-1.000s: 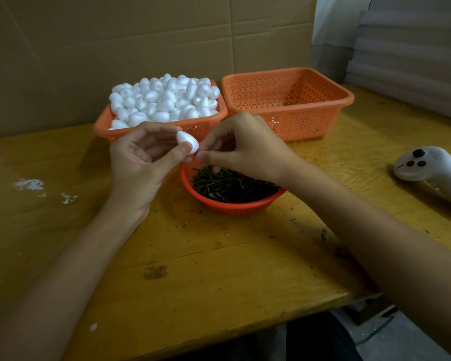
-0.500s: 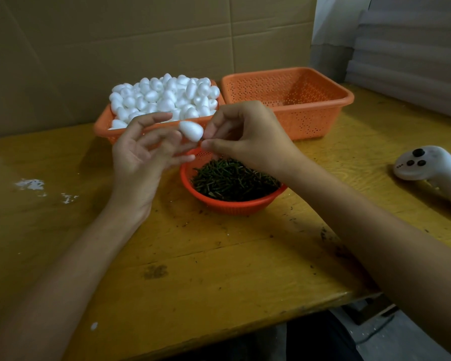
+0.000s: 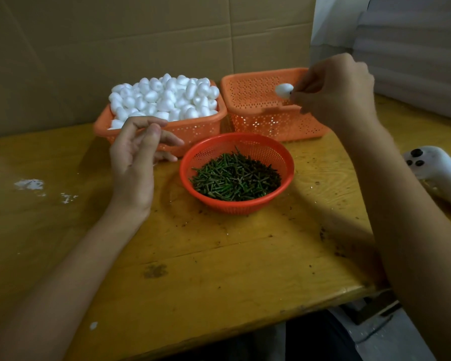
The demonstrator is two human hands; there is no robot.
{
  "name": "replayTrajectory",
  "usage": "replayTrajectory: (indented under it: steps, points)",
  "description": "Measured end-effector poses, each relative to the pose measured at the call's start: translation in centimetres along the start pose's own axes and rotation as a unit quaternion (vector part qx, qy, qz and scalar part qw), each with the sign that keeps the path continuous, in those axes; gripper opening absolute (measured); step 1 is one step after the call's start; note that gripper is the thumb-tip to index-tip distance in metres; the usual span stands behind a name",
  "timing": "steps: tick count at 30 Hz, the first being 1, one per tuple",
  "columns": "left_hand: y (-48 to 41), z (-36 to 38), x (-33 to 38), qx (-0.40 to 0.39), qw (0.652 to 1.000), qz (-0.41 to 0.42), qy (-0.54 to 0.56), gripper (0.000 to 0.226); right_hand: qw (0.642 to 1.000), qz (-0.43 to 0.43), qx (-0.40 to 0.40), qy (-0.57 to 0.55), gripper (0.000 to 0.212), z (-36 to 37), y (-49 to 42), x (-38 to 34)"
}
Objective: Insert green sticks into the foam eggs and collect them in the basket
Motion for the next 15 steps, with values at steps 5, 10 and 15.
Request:
replayTrajectory:
  steps: [5,10,15]
  points:
    - [-0.04,-0.07,-0.21,0.0,1.0,0.005,-0.009,0.016,0.999,0.01,0.011,0.041,0.013,0.28,-0.41,0.64]
    - [0.08,-0.12,-0.26,-0.006,1.0,0.012,-0.011,0.015,0.996,-0.002,0.051,0.078,0.014,0.77,-0.74,0.79]
    - [0.0,-0.29,-0.41,-0.005,1.0,0.008,-0.01,0.017,0.995,-0.002,0.056,0.088,0.018,0.97,-0.92,0.93]
Point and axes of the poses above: each hand's wrist, its own y-axis away from the middle knuckle, its own z-axis out of the palm, x = y × z, the point moved 4 cm from there along -y, towards the middle knuckle, and after that the axes turned 14 degrees about z, right-handed, at the moved point
